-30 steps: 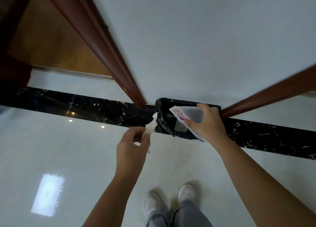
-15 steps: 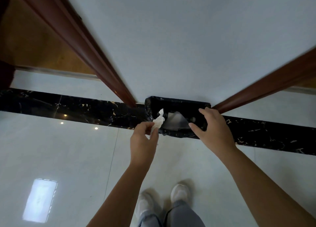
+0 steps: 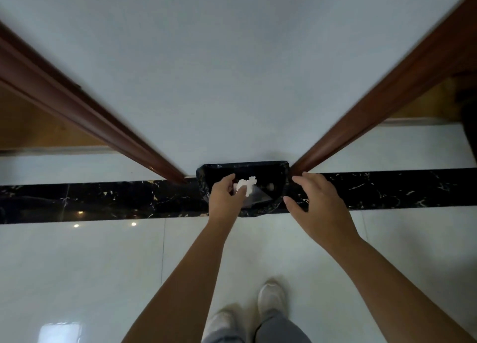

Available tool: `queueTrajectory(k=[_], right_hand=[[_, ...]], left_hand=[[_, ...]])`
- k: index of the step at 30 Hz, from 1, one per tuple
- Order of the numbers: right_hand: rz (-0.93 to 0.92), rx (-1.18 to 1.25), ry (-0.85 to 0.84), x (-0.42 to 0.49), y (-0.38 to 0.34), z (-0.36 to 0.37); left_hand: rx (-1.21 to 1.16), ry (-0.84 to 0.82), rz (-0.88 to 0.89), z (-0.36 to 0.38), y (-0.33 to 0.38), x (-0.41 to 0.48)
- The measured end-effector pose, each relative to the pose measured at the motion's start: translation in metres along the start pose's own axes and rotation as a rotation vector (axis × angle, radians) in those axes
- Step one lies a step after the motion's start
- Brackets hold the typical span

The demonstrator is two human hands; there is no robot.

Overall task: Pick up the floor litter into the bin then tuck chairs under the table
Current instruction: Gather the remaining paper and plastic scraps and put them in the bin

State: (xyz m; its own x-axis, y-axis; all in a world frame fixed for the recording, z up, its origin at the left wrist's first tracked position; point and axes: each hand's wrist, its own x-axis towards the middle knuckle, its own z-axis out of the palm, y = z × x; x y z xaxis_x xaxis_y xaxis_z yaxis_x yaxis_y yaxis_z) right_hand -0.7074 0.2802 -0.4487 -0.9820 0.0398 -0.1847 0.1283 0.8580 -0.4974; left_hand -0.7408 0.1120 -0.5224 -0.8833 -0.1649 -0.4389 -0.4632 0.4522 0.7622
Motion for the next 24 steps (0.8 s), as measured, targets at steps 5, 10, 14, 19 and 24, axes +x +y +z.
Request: queueTrajectory(k=[5,10,14,19,24], right_hand=[[0.017,-0.002,0.011,-0.027,-0.019,-0.012],[0.056,-0.015,0.043,-0.08,-0.057,-0.034],[0.048,-0.116,0.108,-0.128,-0.094,-0.067],[0.092,-0.113,0.212,-0.189,-0.136,-0.11],[0.191,-0.089,0.286,-0.255,-0.155,-0.15]], left_hand=[[0.047,0.035,0.123,-0.043,0.03,-0.048],[0.216,0.088,0.433,-0.11,0.061,-0.122],[0.467,0.039,0.568,-0.155,0.081,-0.169],[0.639,0.056,0.676,-0.188,0.111,-0.233],[0.651,-0.036,0.734,-0.196,0.131,-0.292]])
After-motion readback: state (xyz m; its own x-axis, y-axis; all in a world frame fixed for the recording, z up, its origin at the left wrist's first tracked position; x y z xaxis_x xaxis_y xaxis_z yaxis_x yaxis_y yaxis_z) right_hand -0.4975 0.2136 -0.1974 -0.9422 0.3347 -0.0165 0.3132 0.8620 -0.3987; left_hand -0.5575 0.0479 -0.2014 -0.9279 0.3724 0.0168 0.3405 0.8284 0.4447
